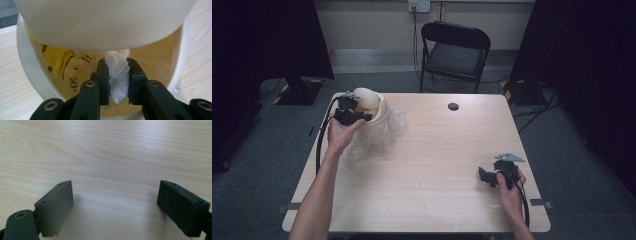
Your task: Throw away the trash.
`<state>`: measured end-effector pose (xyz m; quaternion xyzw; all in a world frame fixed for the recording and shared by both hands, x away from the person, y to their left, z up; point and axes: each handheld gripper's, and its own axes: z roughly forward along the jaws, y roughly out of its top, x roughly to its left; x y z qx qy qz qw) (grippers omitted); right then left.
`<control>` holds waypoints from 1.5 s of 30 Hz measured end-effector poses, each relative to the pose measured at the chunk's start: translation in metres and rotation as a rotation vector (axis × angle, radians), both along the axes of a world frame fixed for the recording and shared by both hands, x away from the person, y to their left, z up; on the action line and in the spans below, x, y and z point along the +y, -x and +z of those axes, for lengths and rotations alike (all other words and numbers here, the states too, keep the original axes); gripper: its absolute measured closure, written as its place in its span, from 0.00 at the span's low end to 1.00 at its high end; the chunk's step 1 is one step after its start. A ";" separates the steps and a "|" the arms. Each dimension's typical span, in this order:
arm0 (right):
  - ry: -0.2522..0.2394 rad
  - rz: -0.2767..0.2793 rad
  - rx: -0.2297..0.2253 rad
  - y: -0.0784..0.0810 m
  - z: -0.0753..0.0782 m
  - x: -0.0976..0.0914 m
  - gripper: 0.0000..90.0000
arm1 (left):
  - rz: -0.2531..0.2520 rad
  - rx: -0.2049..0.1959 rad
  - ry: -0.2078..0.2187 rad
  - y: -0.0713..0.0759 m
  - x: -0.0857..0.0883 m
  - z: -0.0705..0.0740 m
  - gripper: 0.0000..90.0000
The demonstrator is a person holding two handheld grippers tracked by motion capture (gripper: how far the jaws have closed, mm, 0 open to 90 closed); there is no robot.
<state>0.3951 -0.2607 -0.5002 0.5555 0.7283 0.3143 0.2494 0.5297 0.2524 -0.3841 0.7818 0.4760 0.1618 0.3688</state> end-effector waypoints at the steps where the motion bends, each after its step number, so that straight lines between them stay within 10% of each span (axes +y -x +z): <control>1: 0.000 0.000 0.000 0.000 0.000 0.000 0.14 | 0.007 -0.001 0.003 0.000 -0.001 0.000 0.83; 20: -0.001 -0.001 0.001 0.000 0.000 0.000 0.14 | 0.038 -0.005 -0.035 0.002 -0.006 0.013 0.45; 45: 0.000 0.000 0.000 0.000 0.000 0.000 0.14 | -0.022 -0.118 0.062 0.046 0.012 0.033 0.61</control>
